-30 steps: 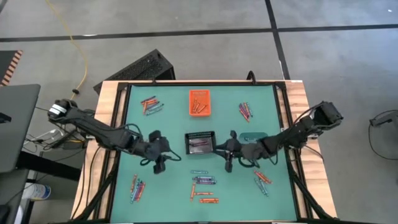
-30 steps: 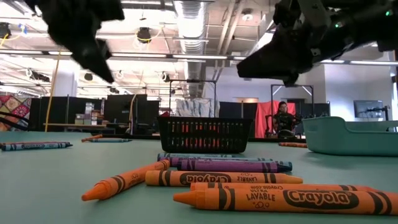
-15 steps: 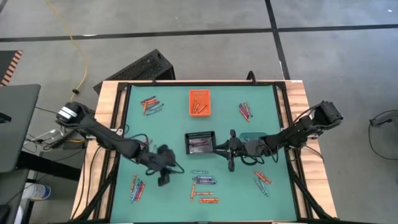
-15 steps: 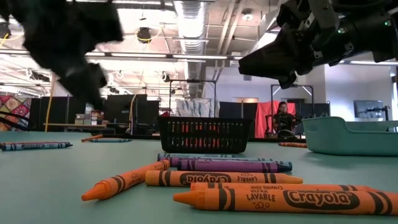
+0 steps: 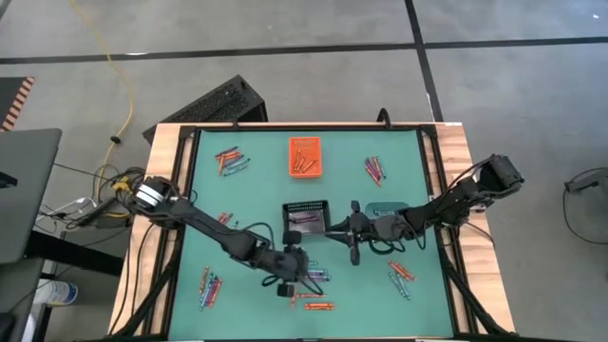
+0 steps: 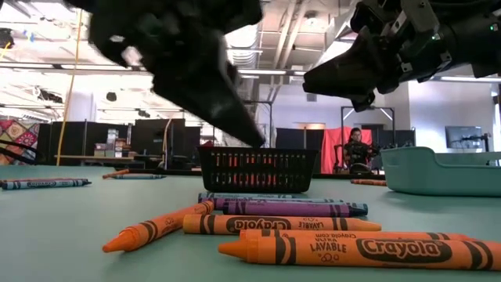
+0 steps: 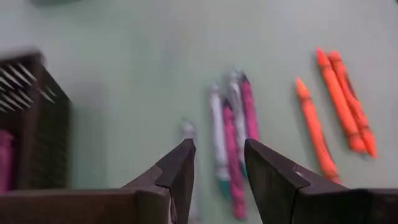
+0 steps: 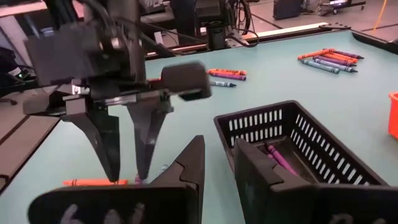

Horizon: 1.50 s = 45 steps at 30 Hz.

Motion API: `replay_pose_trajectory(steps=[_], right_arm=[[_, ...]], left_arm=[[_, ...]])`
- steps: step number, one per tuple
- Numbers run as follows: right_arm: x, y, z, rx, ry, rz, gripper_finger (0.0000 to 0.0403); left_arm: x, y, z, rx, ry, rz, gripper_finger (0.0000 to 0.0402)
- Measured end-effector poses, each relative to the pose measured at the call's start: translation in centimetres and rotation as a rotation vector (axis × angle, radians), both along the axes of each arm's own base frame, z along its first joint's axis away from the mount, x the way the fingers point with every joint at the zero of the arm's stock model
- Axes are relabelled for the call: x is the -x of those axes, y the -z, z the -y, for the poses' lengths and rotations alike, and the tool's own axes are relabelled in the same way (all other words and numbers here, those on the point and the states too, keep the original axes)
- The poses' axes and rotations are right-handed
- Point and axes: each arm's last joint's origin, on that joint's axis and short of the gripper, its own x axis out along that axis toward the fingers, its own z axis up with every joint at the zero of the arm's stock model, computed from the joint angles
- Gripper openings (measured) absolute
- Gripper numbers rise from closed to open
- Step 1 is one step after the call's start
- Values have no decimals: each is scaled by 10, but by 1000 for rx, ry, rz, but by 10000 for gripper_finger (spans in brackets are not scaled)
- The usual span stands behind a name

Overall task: Sort crayons
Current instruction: Put the blue crayon into the green bin

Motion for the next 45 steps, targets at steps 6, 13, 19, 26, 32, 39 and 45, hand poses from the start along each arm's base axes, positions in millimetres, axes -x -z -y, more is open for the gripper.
replay_pose_trajectory(steps=[6,13,19,26,32,39,45], right_arm=[[1,1,-1,5,-6,-11,81],[1,2,-1,7,-6,-18,81],[1,1,-1,6,-5,-15,81],[1,2,-1,6,-5,-18,81],[1,2,-1,7,-4,-19,81],[1,2,-1,7,-4,-19,81],[1,2,-1,7,-4,-19,81]], left_arm=[[-5,11,-11,-12,-31,-58,129],[-7,20,-18,-3,-59,-100,129],[-8,38,-17,-7,-66,-151,129],[-10,55,-16,-22,-72,-181,115],[-10,56,-16,-16,-65,-185,49],[-13,50,-15,-15,-64,-184,13],[-26,32,-11,-54,-65,-184,12]])
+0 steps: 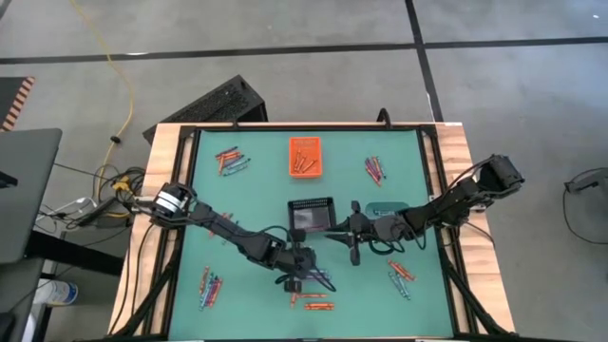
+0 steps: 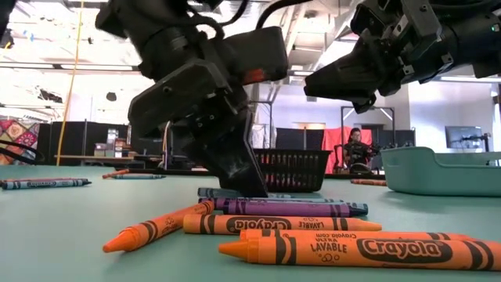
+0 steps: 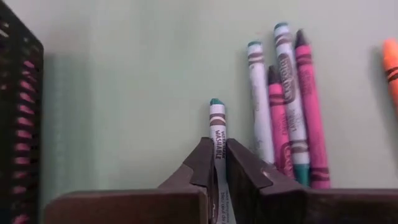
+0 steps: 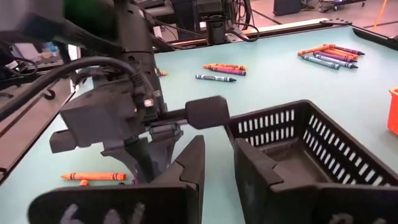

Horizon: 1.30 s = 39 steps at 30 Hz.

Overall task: Sort crayons
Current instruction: Put the blue crayon into the green bin

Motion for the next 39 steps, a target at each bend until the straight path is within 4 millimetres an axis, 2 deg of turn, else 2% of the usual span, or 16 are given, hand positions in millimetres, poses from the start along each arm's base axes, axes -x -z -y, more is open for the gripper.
replay_pose_trajectory(steps=[3,5,10,13,16,20,27,33,36,39], right_arm=[[2,-3,0,25,-6,-4,81],[6,-12,0,30,-10,5,81],[28,-30,-10,46,-68,-28,81],[42,-41,-21,67,-43,-6,81],[57,-50,-36,123,-38,39,81],[74,-62,-58,191,-108,138,81],[100,-76,-89,295,-272,290,81],[114,-81,-101,339,-342,353,81],[115,-81,-102,347,-350,355,81],[114,-82,-101,364,-343,358,81]], left_arm=[[-5,-10,1,-33,9,-12,11],[-10,-19,2,-53,15,-3,11],[-20,-41,6,-101,74,18,11],[-27,-51,3,-122,95,45,11],[-35,-62,-8,-137,79,74,11],[-48,-74,-33,-102,12,119,11],[-71,-88,-75,129,-30,285,11],[-79,-94,-106,203,-75,371,11],[-84,-105,-118,217,-84,426,11],[-98,-113,-127,217,-86,482,12]])
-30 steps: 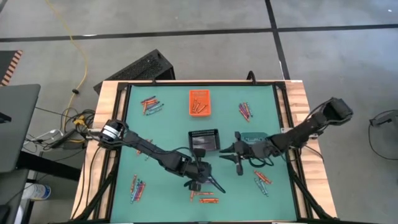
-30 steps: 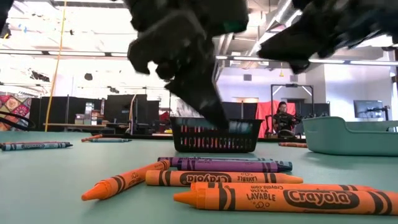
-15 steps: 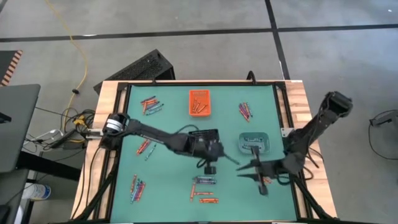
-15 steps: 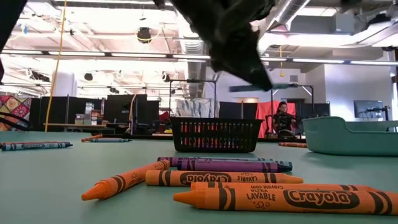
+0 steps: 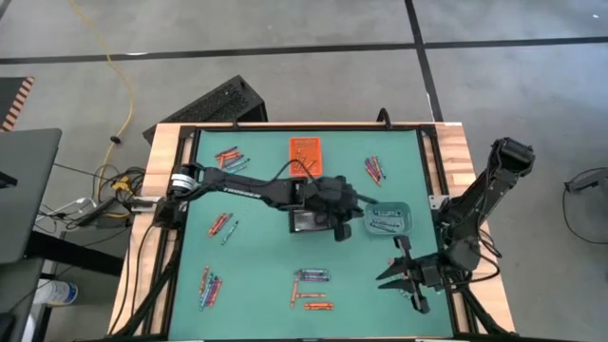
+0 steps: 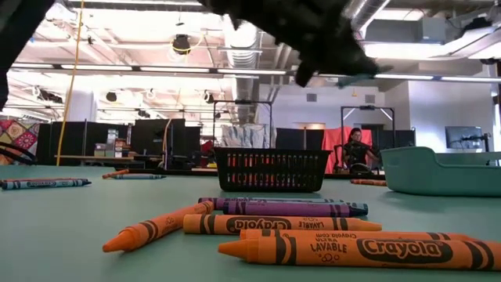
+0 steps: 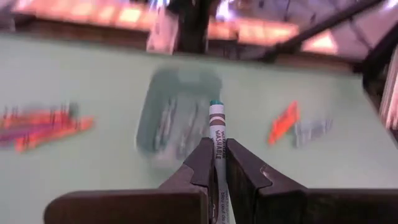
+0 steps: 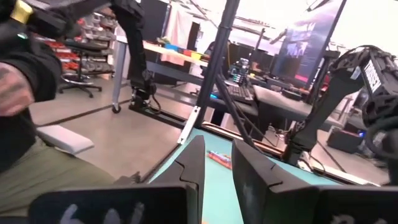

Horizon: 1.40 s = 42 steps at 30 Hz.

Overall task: Sort crayons
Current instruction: Put the blue crayon into the green bin, then put the orange crayon into the orange bin

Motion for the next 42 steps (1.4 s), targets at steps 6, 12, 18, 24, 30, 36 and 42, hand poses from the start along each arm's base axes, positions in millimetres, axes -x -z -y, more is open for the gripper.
replay_pose_trajectory(steps=[6,12,18,24,30,36,42], right_arm=[[-3,0,3,2,20,2,81],[-1,0,1,1,5,-3,81],[3,0,-3,2,-17,-3,81],[4,0,-3,1,-22,-3,81],[2,0,-2,1,-13,-3,81],[2,0,-2,0,-14,-3,81],[3,1,-2,-4,-18,-10,81]], left_arm=[[-46,18,-11,25,38,-9,12],[-80,35,-20,20,38,-34,12],[-95,53,-23,23,23,-24,13],[-96,57,-28,2,-33,-22,36],[-96,58,-27,10,-23,-31,83],[-87,53,-32,-64,0,-161,123],[-57,-9,-51,-212,-79,-315,129]])
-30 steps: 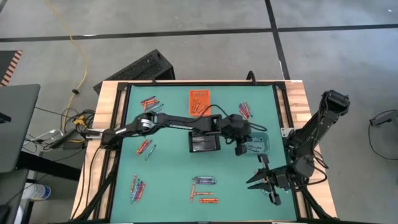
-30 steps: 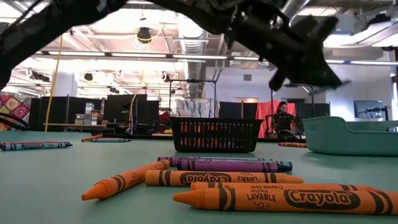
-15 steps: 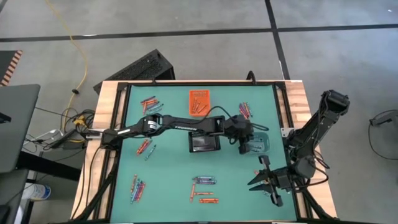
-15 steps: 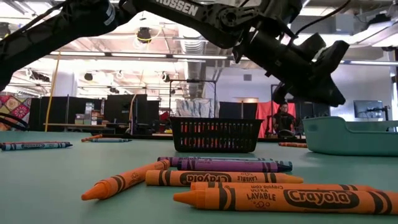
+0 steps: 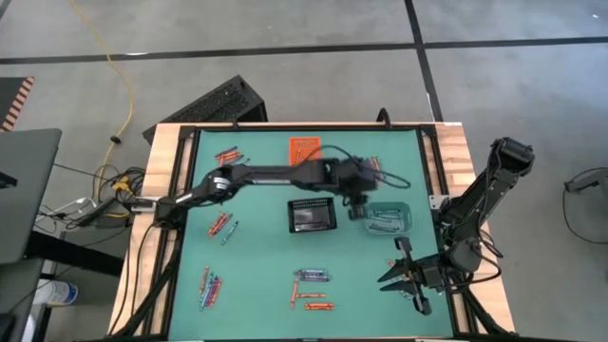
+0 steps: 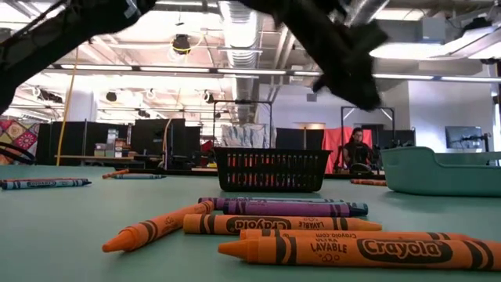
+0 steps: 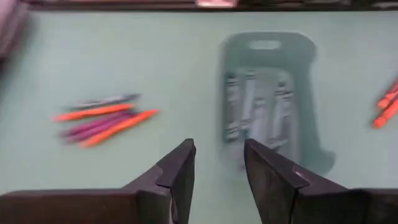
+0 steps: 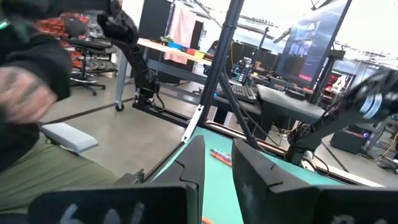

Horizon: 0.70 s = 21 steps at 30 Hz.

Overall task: Sort crayons
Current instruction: Put the orange crayon into the orange bin

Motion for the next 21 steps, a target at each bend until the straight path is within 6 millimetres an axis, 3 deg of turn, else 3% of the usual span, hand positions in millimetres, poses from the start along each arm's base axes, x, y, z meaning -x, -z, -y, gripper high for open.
replay_pose_trajectory(steps=[6,10,15,19,21], right_arm=[[-1,1,1,-8,3,-11,81],[-4,2,3,-32,19,-27,81],[-10,5,7,-94,44,-71,81],[-12,8,9,-134,55,-106,81],[-13,9,10,-151,59,-122,81]], left_arm=[[48,-37,-25,-207,-148,-253,129],[96,-76,-53,-290,-278,-406,129],[157,-94,-104,-160,-536,-598,129],[200,-113,-135,-62,-736,-574,129],[220,-111,-142,-22,-781,-602,129]])
